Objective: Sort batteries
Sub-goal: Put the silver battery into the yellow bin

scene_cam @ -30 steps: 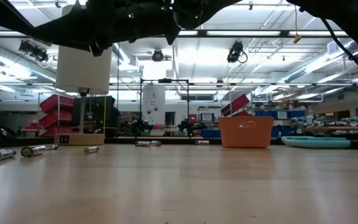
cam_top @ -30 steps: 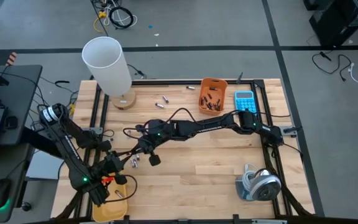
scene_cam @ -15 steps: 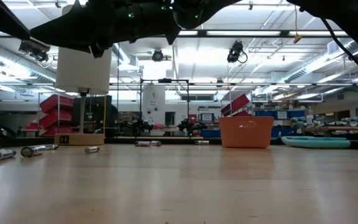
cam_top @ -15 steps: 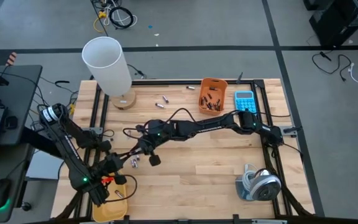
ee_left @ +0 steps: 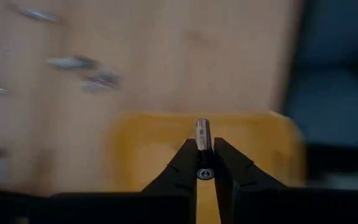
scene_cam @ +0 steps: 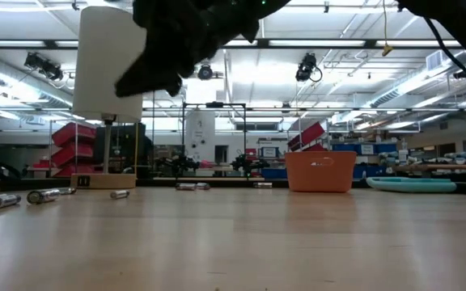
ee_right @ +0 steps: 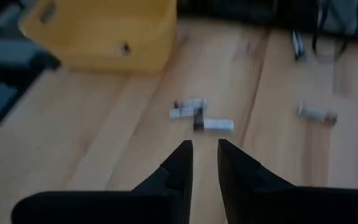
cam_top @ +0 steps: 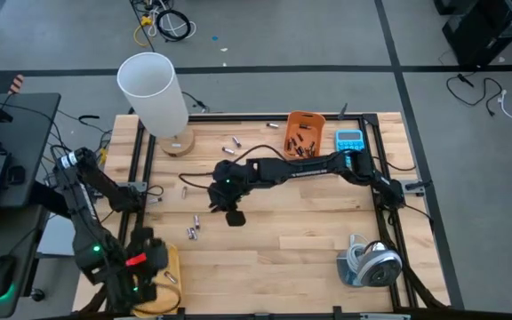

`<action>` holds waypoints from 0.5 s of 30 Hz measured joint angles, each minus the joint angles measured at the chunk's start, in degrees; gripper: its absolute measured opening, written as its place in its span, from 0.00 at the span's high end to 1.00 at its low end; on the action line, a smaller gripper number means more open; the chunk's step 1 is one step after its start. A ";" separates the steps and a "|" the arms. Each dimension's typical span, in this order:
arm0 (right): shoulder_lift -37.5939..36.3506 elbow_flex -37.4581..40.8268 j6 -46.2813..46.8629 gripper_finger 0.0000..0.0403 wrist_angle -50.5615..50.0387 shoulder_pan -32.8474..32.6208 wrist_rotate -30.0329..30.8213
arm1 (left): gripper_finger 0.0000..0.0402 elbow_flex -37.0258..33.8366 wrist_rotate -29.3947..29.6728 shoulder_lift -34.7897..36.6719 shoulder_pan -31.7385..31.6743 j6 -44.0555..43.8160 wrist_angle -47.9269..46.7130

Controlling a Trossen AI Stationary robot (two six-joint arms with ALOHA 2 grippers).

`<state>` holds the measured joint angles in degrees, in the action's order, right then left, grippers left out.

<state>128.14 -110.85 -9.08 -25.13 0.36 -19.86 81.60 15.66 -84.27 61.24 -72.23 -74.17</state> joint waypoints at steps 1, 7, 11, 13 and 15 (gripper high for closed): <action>0.00 0.00 -0.03 0.85 -1.61 0.00 0.62 | 0.94 -0.02 -1.09 -0.01 0.52 0.00 2.26; 0.05 3.41 1.52 0.85 -4.45 -0.57 5.05 | 0.95 -3.61 -4.56 -3.09 2.84 -7.71 5.24; 0.17 5.52 2.96 0.85 -2.71 -1.02 8.45 | 0.95 -7.07 -12.84 -6.03 3.97 -7.90 5.64; 0.00 6.78 3.46 0.85 -0.70 -1.04 9.66 | 0.94 -8.80 -17.11 -7.46 4.31 -7.31 6.23; 0.11 7.85 4.29 0.85 1.00 -0.98 9.75 | 0.94 -10.48 -19.21 -8.07 4.55 -6.75 8.49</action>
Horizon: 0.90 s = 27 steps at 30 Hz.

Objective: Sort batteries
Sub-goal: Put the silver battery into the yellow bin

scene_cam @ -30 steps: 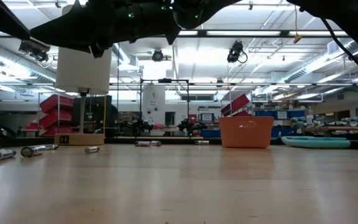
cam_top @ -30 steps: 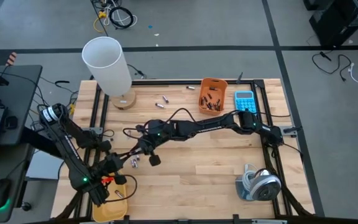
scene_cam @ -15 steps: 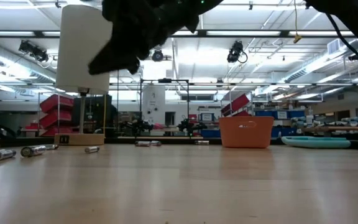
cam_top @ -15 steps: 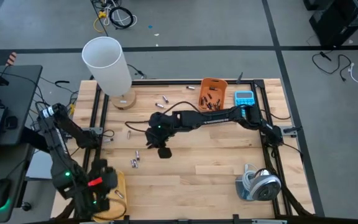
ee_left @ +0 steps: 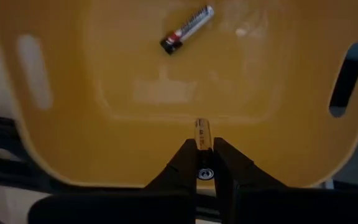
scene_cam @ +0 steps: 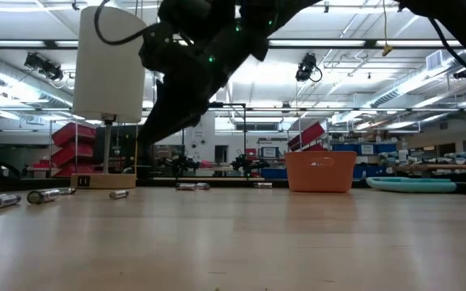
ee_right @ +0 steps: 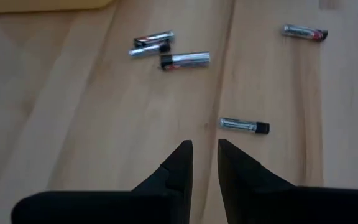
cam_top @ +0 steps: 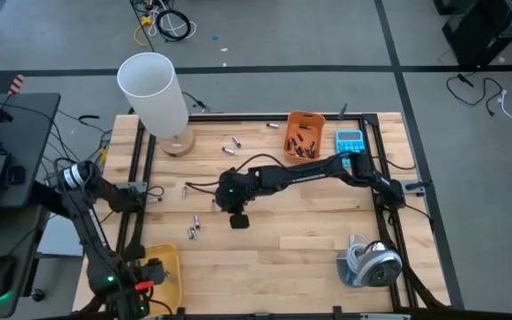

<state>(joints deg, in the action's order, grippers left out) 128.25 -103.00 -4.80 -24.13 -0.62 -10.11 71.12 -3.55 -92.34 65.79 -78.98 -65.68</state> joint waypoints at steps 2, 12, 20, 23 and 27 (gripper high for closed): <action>0.04 0.78 0.13 0.85 2.25 0.13 0.06 | 0.92 -1.72 -0.01 -0.44 0.18 0.13 2.83; 0.02 1.13 0.15 0.85 5.33 0.61 0.04 | 0.84 -6.37 0.41 -0.41 0.23 -2.30 5.36; 0.02 1.13 0.15 0.84 6.76 0.65 0.20 | 0.78 -7.76 -3.44 -0.41 0.23 -5.31 6.13; 0.02 1.13 0.14 0.83 7.79 0.65 0.20 | 0.74 -7.76 -3.41 -0.41 0.23 -5.31 5.79; 0.02 1.13 -0.53 0.82 8.21 0.65 0.53 | 0.72 -7.76 -3.18 -0.41 0.23 -5.31 5.48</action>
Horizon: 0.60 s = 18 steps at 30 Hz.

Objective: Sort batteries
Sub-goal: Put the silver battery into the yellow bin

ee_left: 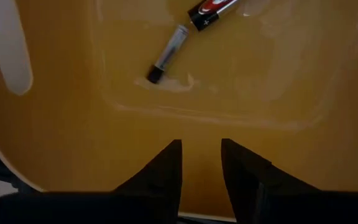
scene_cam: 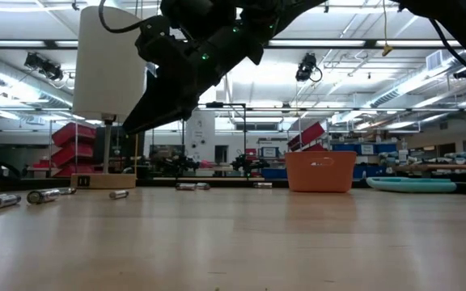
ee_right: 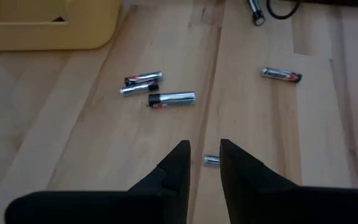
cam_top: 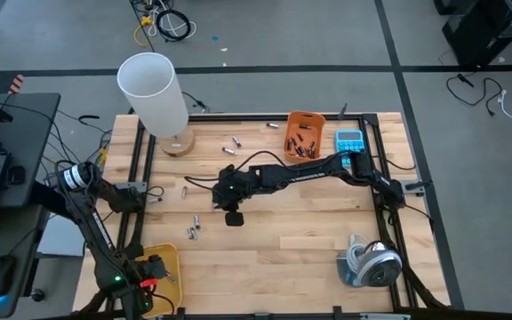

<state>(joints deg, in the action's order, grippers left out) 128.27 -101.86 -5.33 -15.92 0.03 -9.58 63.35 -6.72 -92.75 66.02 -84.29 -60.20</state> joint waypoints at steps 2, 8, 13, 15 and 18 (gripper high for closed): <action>0.00 0.00 -0.70 0.81 -0.06 0.00 1.91 | 0.71 0.00 0.29 0.02 0.00 0.00 -0.20; 0.00 4.31 -4.78 0.76 5.94 0.00 4.44 | 0.71 0.14 -0.04 0.02 -0.58 0.38 -0.38; 0.00 10.79 -5.91 0.69 18.07 -0.02 4.62 | 0.71 1.78 -1.82 0.07 -2.43 5.23 -2.03; 0.00 12.39 -3.87 0.66 21.46 -0.02 4.63 | 0.71 2.70 -1.78 0.07 -3.23 7.03 -3.37; 0.00 13.57 -2.02 0.62 23.97 -0.02 4.63 | 0.71 3.80 -0.53 0.09 -4.15 8.28 -6.87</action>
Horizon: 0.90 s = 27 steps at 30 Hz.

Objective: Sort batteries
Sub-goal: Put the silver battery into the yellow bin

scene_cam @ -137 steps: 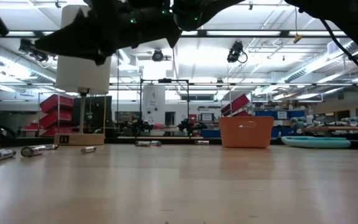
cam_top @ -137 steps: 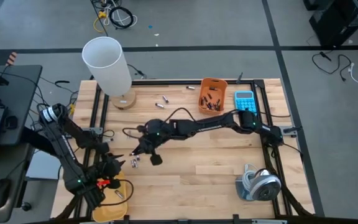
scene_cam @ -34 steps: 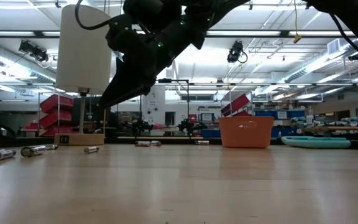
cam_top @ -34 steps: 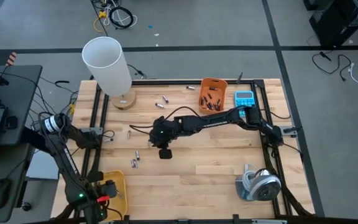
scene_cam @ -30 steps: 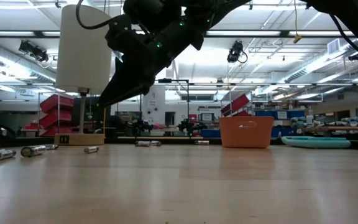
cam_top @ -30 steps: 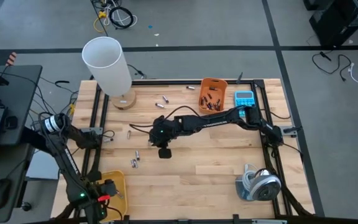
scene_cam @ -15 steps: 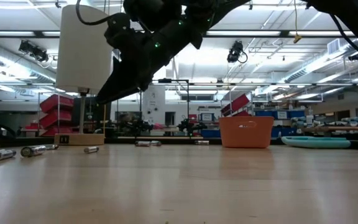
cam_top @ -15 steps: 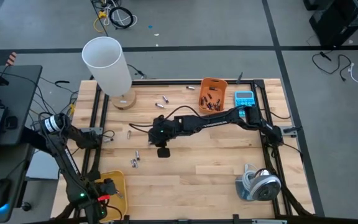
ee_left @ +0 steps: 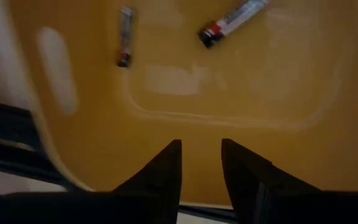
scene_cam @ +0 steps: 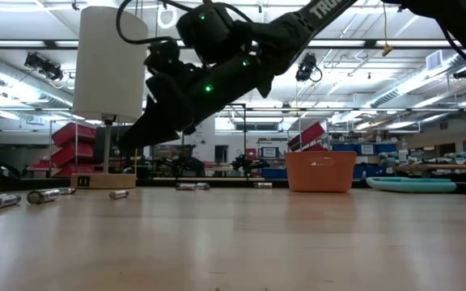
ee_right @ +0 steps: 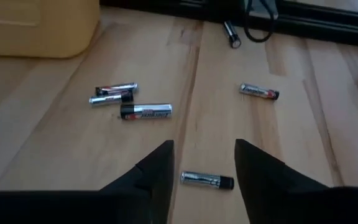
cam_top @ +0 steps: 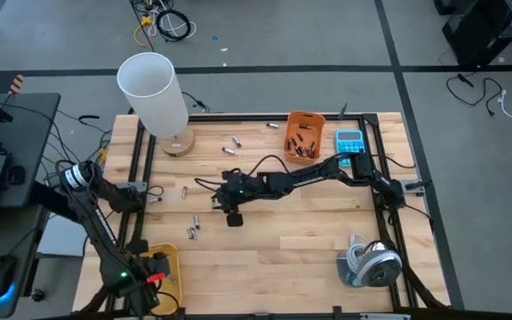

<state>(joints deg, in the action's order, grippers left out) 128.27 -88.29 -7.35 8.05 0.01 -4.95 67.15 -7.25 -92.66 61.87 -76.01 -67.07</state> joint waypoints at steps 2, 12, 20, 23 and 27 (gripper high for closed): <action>0.00 0.84 0.14 0.58 0.59 0.00 0.00 | 0.71 0.62 1.17 0.00 -0.46 0.76 -1.60; 0.00 4.30 2.85 0.38 7.13 -0.61 4.33 | 0.71 1.01 5.14 0.00 -0.83 2.48 -5.46; 0.00 4.57 3.91 0.29 9.54 -0.57 5.16 | 0.71 1.01 8.26 0.00 -0.81 2.50 -6.82; 0.00 4.57 2.54 0.28 10.40 -0.57 5.16 | 0.71 1.01 8.90 0.00 -0.81 2.50 -6.82; 0.00 4.57 1.58 0.28 11.04 -0.57 5.00 | 0.71 1.01 8.92 0.00 -0.81 2.50 -6.80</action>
<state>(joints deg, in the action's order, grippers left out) 128.27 -83.72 -5.77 19.09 -0.56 0.05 68.16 1.67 -92.66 61.06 -73.52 -73.87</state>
